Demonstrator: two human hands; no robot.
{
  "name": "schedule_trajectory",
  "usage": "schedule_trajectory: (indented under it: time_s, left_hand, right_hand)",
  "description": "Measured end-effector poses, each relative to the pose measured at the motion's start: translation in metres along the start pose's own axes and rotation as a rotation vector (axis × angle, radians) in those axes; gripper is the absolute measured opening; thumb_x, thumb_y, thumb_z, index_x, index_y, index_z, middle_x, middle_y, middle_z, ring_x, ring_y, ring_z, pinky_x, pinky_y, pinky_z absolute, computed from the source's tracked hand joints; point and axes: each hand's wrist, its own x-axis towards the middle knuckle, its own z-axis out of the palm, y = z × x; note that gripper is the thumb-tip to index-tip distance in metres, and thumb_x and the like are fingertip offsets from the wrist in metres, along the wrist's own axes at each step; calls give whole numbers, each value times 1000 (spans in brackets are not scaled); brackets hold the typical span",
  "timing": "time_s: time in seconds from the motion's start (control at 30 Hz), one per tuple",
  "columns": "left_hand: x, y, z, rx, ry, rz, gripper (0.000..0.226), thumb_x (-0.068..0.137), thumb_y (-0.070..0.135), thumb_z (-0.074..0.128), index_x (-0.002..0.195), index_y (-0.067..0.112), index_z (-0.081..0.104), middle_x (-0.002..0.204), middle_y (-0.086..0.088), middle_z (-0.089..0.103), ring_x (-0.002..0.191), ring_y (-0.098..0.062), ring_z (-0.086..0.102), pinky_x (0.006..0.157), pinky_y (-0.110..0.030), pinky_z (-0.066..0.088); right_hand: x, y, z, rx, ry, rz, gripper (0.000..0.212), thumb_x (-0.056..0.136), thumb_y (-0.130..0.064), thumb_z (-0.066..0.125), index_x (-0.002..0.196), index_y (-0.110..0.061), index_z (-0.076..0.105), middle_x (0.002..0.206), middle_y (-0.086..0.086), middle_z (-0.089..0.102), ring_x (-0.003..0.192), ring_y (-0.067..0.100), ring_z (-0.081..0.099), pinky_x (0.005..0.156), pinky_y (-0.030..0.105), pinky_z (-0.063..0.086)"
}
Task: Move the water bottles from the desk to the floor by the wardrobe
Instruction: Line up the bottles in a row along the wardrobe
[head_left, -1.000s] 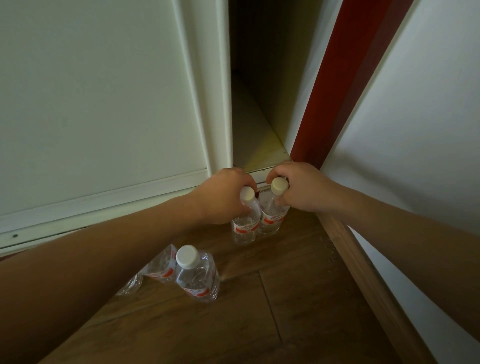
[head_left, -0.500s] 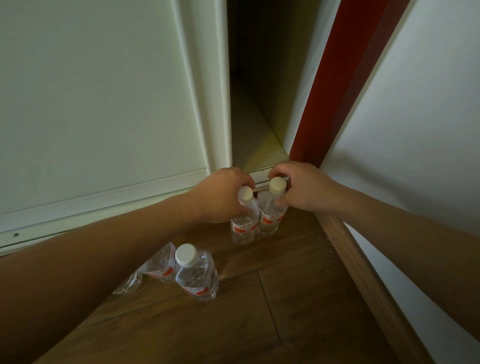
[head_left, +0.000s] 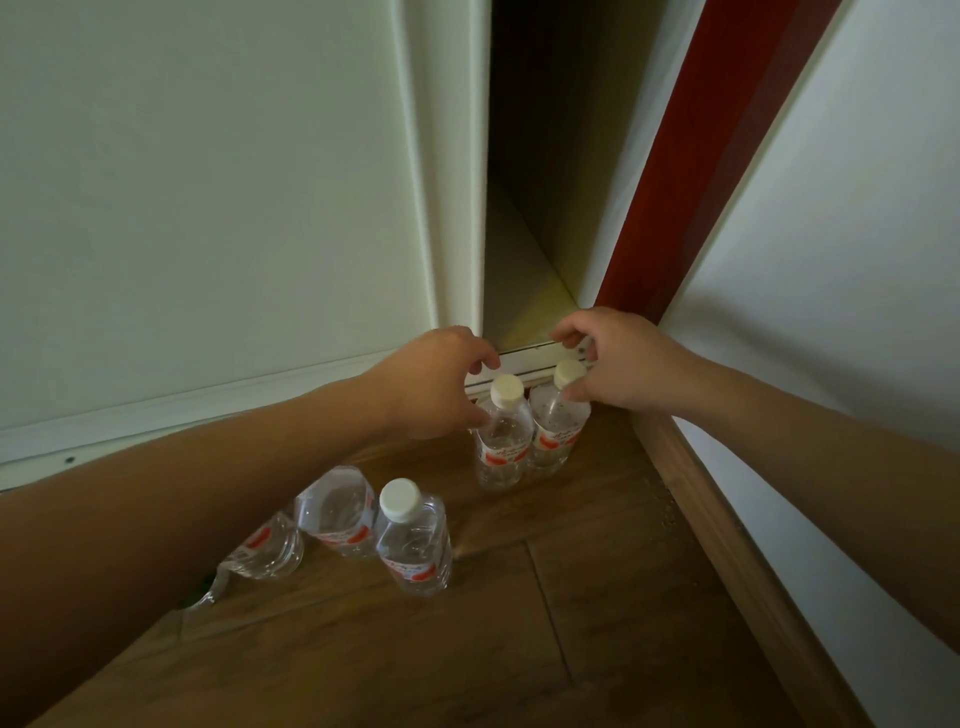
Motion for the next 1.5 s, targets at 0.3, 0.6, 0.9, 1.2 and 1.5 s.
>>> schedule_trajectory:
  time_s: [0.3,0.6,0.9,1.2,1.5]
  left_hand:
    - [-49,-24,-32,37,-8,-40,59,78,37,81,131,28,58,107,13,54,77,0,48,68,-18,37]
    - [-111,-58,-35,44,-54,-129,54,81,41,79,129,28,60,114,11,59,95,-8,55,82,-26,48]
    - [-137,-72,-13,109,-47,-156,36,82,35,78,115,29,66,104,10,60,95,-10,57,85,-27,48]
    - [-133,-69,-14,60,-28,-141,27,84,26,75,110,25,71,102,7,65,92,-10,58,81,-26,48]
    - [-116,-72,-22,33,-2,-137,33,82,27,77,114,28,69,106,9,64,95,-11,58,85,-29,51]
  right_hand:
    - [-13,-77,10,27,-45,-154,62,78,-25,80,134,-30,52,118,-15,55,88,0,51,65,14,39]
    - [-24,-131,54,-1,-220,-234,52,79,-27,80,126,-31,57,103,-19,56,80,-4,50,62,13,36]
    - [-37,-135,92,-77,-328,-274,44,77,-37,78,118,-31,61,109,-15,57,97,6,55,80,25,50]
    - [-28,-132,93,-129,-285,-271,32,80,-31,75,111,-30,65,105,-13,58,96,9,54,75,25,45]
    - [-15,-128,80,-161,-282,-269,31,79,-25,77,108,-29,67,103,-12,63,94,10,57,79,33,53]
